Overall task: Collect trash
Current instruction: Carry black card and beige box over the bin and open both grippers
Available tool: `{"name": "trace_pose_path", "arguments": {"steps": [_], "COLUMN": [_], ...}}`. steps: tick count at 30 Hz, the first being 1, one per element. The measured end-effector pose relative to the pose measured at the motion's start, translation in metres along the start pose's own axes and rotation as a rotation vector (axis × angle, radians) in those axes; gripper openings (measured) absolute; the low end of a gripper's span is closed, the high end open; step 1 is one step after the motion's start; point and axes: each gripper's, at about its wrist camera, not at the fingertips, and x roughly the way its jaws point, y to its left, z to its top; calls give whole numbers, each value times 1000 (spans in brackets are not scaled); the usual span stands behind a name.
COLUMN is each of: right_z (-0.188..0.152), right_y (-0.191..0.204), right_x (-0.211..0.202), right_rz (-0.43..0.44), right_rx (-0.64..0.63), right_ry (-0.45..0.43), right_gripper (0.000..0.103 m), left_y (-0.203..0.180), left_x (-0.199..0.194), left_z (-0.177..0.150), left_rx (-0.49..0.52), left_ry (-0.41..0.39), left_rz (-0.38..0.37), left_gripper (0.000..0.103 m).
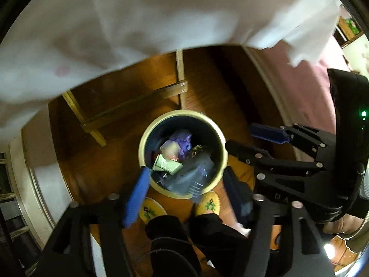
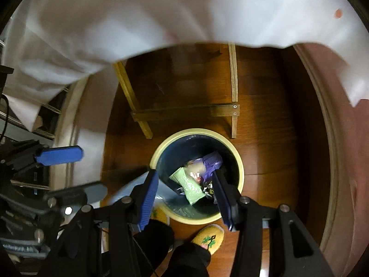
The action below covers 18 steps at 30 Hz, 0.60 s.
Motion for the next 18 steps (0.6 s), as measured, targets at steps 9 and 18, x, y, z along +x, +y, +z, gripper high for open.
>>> {"name": "trace_pose_path", "arguments": {"steps": [9,18], "right_z": [-4,5], "right_y": [-8,-5], "right_x": [4,-26], "right_rz": [-43,-51], "right_rx": [5,33], "right_ry": [-9,-12], "right_gripper": [49,49], "left_y": [23,36], "left_x": [11,-35], "left_z": [-5,-4], "left_rx": [-24,-86], "left_ry": [-5,-65], "left_rz": [47,66], "left_gripper": [85,85]}}
